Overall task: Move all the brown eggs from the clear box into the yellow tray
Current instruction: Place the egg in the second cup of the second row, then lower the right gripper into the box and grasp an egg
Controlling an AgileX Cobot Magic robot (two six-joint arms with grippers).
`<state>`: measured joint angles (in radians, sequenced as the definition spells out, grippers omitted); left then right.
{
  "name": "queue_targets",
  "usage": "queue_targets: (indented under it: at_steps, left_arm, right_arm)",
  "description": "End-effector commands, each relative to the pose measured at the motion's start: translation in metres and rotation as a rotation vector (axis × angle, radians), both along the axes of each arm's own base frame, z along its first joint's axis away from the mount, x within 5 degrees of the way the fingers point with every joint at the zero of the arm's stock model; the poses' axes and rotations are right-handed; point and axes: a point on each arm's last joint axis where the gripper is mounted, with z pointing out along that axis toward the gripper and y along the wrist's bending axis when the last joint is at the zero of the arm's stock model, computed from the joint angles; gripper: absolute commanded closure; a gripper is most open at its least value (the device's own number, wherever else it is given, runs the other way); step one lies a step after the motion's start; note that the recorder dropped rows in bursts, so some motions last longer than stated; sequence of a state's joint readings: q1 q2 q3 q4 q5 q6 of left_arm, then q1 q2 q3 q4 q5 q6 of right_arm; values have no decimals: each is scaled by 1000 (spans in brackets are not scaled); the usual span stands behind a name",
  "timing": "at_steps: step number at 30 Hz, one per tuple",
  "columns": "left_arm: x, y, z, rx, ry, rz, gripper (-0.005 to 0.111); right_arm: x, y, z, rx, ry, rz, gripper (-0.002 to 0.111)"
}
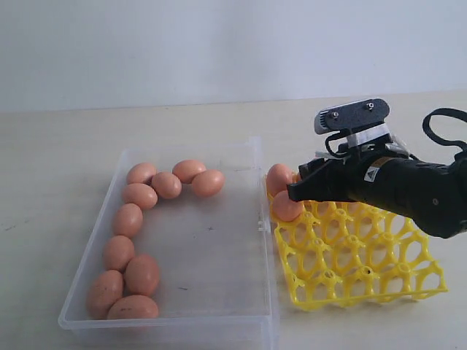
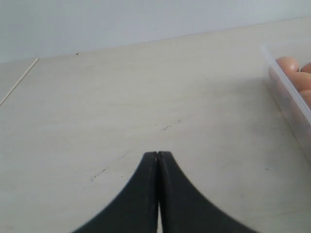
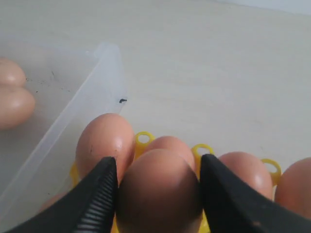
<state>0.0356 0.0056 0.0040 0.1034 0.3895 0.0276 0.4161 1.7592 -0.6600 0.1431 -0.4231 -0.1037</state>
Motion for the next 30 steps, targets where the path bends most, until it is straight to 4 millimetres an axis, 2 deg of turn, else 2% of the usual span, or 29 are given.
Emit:
queue_targets:
  at_steps: [1,2,4,5,7,8,10,12,15,18,23,26,30]
  left_arm:
    - [0,0,2,-6,-19,-5,107]
    - [0,0,2,-8,-19,-5,107]
    - [0,0,2,-8,-19,-5,107]
    - [0,0,2,-8,-19,-5,107]
    - [0,0,2,-6,-19,-5,107]
    - [0,0,2,-6,-19,-5,107]
    - [0,0,2,-6,-19,-5,107]
    - [0,0,2,-9,-19,-5,107]
    - [0,0,2,-9,-19,-5,107]
    - [0,0,2,-6,-19,-5,107]
    - [0,0,2,-6,-19,-5,107]
    - [0,0,2,-6,-19,-5,107]
    - [0,0,2,-6,-19,-5,107]
  right_arm:
    - [0,0,1,56,2,-24,45]
    - [0,0,1,55,1,-22,41]
    - [0,-1,4,46,-6,-13,41]
    - [-1,0,13,45,-13,-4,41]
    - [-4,10,45,40,33,37,43]
    - [-5,20,65,37,97,62,45]
    - [-7,40,85,20,191,114,45]
    - [-14,79,94,33,331,192,45]
    - [-29,141,81,42,490,335,45]
    - [-36,189,49,-18,561,454,45]
    - [-34,223,28,-68,620,516,45]
    - [-26,228,18,-103,611,507,45]
    - [-25,228,-6,-159,652,491,46]
